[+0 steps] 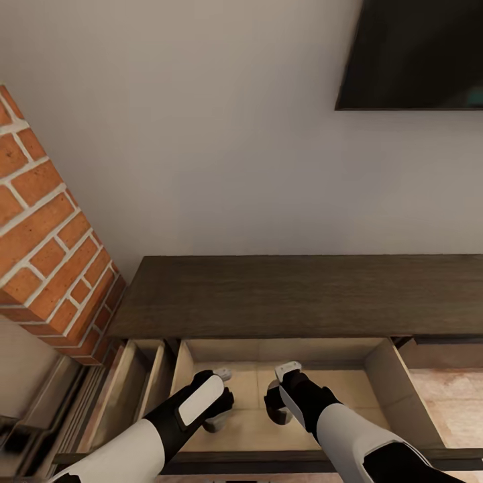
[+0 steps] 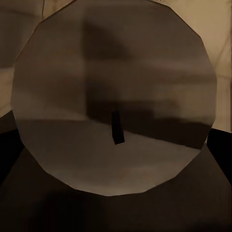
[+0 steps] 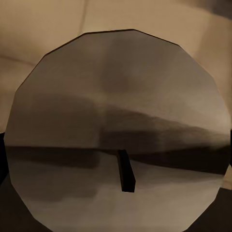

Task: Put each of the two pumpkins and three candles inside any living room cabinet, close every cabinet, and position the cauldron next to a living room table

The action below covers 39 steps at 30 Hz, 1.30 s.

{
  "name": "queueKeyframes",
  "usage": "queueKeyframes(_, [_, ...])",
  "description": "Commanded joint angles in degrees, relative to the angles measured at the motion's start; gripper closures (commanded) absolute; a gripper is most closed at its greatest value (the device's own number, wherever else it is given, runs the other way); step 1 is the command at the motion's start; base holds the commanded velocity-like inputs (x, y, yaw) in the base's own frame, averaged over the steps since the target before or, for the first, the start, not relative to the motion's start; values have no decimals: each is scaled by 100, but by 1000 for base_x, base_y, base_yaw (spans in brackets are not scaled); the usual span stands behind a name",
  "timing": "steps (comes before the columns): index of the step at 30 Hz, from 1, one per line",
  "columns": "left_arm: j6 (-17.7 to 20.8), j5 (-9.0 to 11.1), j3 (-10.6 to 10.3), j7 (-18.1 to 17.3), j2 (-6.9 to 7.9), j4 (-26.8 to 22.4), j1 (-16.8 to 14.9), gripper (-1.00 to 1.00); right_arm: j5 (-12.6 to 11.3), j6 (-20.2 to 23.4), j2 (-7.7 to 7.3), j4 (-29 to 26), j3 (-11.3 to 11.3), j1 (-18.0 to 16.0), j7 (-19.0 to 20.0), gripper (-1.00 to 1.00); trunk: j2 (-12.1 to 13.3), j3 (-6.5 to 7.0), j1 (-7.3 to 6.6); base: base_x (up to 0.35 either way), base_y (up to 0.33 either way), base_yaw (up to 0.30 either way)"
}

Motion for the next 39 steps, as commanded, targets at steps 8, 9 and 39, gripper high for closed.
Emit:
queueKeyframes(8, [10, -3, 1, 9, -9, -46, 0, 100, -13, 5, 0, 0, 2, 74, -4, 100, 0, -46, 0, 0, 0, 2])
queueKeyframes(9, [11, -3, 1, 9, -9, -45, 0, 100, -13, 6, 0, 0, 5, 75, -4, 100, 0, -55, 0, 0, 0, 0])
queueKeyframes(39, [8, 6, 28, -8, 17, 2, 0, 100, -13, 23, 0, 0, 0, 75, 12, 100, 0, -324, 0, 0, 0, 0])
